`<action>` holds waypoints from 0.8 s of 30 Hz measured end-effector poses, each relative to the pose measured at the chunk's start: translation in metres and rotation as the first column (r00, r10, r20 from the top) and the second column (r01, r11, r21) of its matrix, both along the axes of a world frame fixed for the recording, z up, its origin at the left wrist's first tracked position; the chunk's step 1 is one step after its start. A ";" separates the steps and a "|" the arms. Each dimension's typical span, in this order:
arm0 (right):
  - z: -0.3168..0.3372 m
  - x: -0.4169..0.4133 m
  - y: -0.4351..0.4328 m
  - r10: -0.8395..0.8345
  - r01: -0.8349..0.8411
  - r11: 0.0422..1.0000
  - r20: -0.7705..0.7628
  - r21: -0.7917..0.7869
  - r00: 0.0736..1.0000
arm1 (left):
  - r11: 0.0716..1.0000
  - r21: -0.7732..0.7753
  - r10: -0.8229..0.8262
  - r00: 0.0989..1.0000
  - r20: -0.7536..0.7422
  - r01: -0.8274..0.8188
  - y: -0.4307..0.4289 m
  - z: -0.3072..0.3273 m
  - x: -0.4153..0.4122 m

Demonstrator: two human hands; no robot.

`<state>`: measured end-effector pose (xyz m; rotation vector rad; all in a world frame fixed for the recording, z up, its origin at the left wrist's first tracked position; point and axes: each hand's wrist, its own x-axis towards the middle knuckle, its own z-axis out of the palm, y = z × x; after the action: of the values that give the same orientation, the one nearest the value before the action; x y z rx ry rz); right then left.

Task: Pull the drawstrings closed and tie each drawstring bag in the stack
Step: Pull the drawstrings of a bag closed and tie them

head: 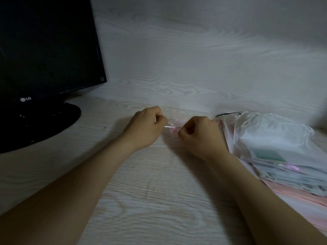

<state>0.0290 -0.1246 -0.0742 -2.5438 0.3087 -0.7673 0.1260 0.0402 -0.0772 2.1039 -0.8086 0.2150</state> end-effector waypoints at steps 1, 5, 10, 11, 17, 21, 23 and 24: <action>-0.001 0.000 0.000 0.001 -0.001 1.000 -0.009 -0.013 1.000 | 1.000 0.005 0.003 1.000 0.001 -0.003 0.000 0.000 0.001; -0.003 0.001 -0.001 -0.011 0.011 0.999 -0.007 -0.051 1.000 | 0.999 0.033 -0.001 0.999 0.039 0.000 0.000 -0.004 0.004; -0.005 0.003 -0.001 -0.052 0.052 0.993 -0.005 -0.105 0.999 | 0.997 0.058 -0.048 0.998 0.041 0.045 0.001 -0.007 0.007; -0.005 0.004 0.000 -0.058 0.058 0.991 -0.004 -0.118 0.998 | 0.997 0.058 -0.046 0.998 0.053 0.043 0.001 -0.008 0.007; -0.004 0.002 -0.001 0.011 -0.009 0.997 0.023 -0.078 1.000 | 0.998 0.049 0.031 0.985 0.170 -0.040 0.003 -0.007 0.007; -0.006 0.002 0.003 -0.002 -0.002 0.991 -0.029 -0.136 1.000 | 0.994 0.074 0.069 0.978 0.199 -0.085 0.004 -0.005 0.007; -0.005 0.003 0.005 -0.028 0.019 0.979 -0.041 -0.204 0.999 | 0.991 0.089 0.076 0.970 0.232 -0.099 0.004 -0.005 0.005; -0.005 0.003 0.007 -0.040 0.030 0.971 -0.040 -0.237 0.998 | 0.990 0.096 0.076 0.966 0.248 -0.103 0.003 -0.005 0.004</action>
<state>0.0323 -0.1181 -0.0796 -2.7890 0.2930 -0.8032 0.1298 0.0437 -0.0824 2.2469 -0.8855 0.4972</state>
